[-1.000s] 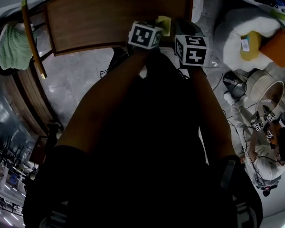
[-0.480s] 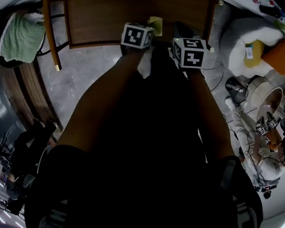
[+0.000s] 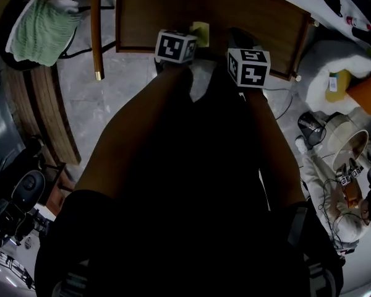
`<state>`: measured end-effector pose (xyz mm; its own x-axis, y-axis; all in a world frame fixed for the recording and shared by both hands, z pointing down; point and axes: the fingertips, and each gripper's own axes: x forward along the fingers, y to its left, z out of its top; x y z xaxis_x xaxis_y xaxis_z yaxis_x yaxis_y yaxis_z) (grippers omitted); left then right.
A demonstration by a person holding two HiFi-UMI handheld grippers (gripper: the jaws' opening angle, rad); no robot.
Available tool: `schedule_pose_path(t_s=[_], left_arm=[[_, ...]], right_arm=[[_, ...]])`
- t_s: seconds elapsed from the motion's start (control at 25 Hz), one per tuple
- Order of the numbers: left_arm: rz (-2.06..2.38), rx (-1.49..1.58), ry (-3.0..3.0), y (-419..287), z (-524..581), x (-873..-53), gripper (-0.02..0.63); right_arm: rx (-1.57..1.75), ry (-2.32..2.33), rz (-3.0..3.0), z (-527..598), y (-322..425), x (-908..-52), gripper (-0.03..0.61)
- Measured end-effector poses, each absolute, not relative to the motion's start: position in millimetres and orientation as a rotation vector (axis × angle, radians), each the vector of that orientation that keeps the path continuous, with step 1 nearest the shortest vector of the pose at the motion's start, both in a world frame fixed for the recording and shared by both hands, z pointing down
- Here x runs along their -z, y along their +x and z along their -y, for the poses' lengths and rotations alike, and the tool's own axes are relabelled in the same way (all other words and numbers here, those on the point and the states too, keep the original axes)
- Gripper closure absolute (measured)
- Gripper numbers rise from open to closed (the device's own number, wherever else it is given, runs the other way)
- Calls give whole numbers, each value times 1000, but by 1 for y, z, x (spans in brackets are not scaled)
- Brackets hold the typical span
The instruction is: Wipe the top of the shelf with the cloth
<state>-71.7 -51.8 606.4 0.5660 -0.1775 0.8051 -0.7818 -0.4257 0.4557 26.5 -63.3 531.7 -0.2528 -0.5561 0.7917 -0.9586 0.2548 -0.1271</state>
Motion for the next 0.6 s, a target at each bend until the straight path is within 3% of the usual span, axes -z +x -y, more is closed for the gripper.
schedule_pose_path(t_s=[0.6], left_arm=[[960, -815, 1842, -205, 75, -609, 586]], right_arm=[[-817, 1345, 1947, 76, -45, -536, 553]])
